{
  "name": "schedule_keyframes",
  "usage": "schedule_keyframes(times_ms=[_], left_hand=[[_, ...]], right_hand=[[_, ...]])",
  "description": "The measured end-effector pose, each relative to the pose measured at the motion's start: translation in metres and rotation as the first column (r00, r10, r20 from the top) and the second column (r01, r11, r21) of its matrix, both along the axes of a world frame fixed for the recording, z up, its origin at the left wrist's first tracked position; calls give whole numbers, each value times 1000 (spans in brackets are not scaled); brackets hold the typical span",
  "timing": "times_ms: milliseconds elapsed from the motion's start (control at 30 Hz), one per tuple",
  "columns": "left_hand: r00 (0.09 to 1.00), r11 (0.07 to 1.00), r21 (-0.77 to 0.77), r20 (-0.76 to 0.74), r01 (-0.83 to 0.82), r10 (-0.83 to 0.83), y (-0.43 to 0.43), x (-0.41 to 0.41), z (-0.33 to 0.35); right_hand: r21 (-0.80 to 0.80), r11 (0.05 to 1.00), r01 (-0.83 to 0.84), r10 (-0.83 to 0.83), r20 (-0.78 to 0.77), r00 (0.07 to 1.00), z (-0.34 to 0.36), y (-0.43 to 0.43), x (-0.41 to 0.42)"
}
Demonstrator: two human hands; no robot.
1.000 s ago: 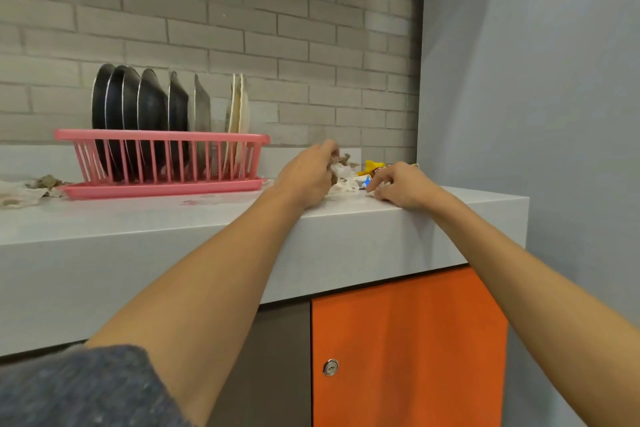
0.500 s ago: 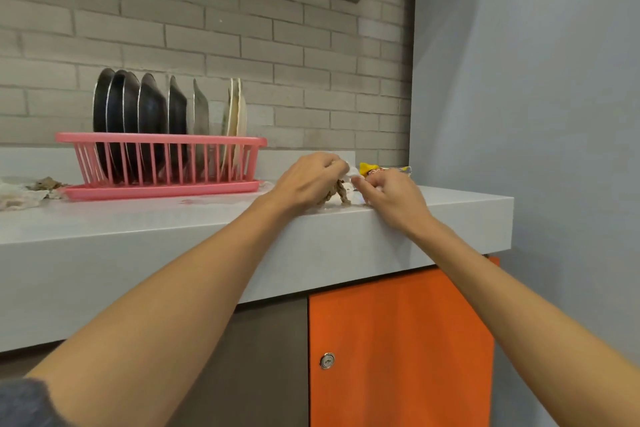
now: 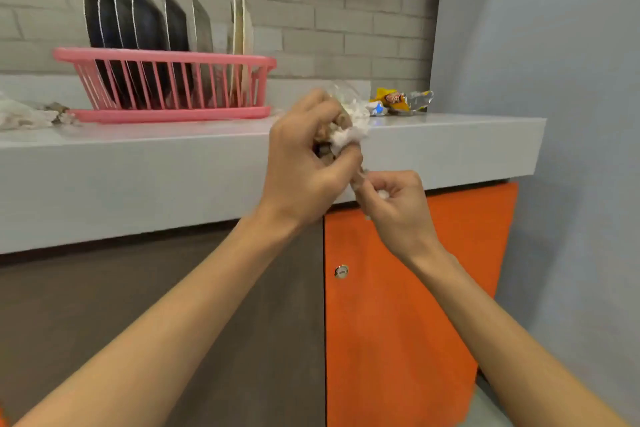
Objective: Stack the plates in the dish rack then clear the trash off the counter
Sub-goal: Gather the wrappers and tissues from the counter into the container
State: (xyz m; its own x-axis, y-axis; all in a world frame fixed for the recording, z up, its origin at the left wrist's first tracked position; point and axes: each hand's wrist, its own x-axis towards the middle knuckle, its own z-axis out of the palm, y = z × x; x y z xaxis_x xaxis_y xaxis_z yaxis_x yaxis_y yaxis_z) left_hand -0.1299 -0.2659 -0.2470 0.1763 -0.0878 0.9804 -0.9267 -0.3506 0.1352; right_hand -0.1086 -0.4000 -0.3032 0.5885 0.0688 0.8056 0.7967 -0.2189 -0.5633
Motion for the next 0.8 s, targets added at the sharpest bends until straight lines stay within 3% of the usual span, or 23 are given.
schedule_keyframes(times_ms=[67, 200, 400, 467, 567, 733, 800], left_hand=[[992, 998, 59, -124, 24, -17, 2, -15, -52], [883, 999, -17, -467, 39, -42, 11, -35, -161], [459, 995, 99, -884, -13, 94, 42, -66, -330], [301, 992, 112, -945, -66, 126, 53, -75, -377], [152, 982, 155, -974, -108, 170, 63, -85, -425], [45, 926, 361, -929, -113, 368, 69, -85, -463], [19, 925, 372, -927, -81, 374, 72, -84, -471]], right_hand=[[-21, 999, -49, 45, -137, 990, -39, 4, -4], [-130, 982, -136, 64, -448, 892, -136, -1, -7], [-345, 898, -272, -90, -751, 654, -278, 1, -36], [-401, 856, -326, -139, -785, 603, -311, 7, -47], [-494, 790, -363, -221, -782, 583, -346, 19, -57], [-547, 696, -465, -282, -804, 523, -376, 28, -51], [-562, 654, -507, -302, -808, 506, -383, 28, -49]])
